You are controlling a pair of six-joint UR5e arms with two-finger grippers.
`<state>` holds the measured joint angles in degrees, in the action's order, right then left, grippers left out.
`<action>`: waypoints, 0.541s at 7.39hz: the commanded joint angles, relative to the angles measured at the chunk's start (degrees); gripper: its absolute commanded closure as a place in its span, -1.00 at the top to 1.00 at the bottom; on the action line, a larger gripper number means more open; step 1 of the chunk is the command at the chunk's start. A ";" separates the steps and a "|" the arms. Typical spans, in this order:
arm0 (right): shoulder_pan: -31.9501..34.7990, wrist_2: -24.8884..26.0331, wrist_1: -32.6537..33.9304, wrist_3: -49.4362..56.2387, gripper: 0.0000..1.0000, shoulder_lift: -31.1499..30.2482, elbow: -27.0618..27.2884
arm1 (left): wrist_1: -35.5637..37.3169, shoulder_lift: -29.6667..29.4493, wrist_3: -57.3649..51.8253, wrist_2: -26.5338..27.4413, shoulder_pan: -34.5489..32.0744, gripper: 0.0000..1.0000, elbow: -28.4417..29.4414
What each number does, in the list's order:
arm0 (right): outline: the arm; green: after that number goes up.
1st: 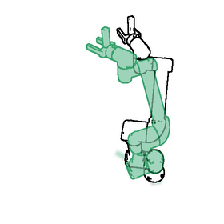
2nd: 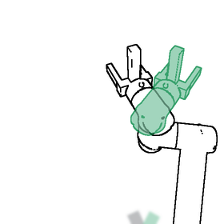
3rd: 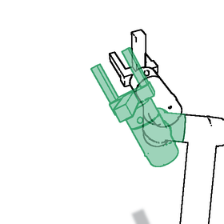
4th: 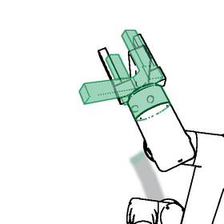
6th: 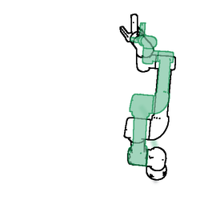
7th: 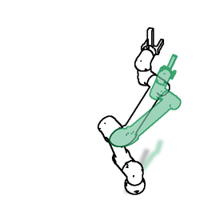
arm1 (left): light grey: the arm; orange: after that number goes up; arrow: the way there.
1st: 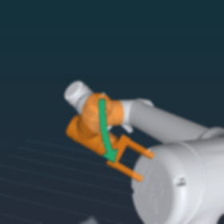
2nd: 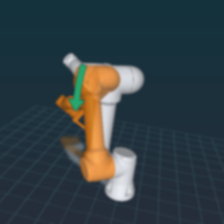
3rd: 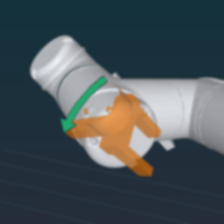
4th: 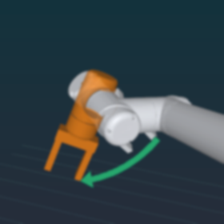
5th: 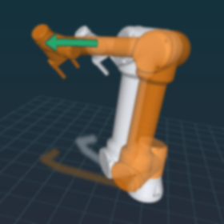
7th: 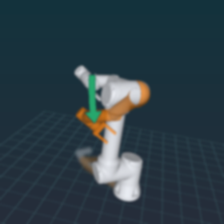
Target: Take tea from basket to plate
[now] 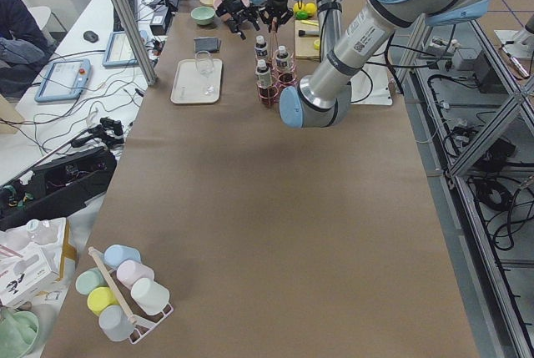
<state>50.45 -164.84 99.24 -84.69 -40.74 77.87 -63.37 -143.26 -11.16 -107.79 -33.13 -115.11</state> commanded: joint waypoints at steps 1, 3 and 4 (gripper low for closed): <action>-2.02 -0.13 -0.01 -0.74 0.91 0.04 -0.18 | 0.00 0.00 0.00 -0.05 0.00 -1.00 -0.11; -2.64 -0.13 -0.01 -1.96 0.87 0.04 -0.18 | 0.00 0.00 0.00 -0.05 0.00 -1.00 -0.03; -2.64 -0.31 -0.01 -2.41 0.47 -0.04 0.00 | 0.00 0.00 0.00 -0.05 0.00 -1.00 -0.11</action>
<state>48.12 -164.98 99.26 -86.11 -40.70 77.71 -63.37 -143.26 -11.16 -107.84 -33.13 -115.19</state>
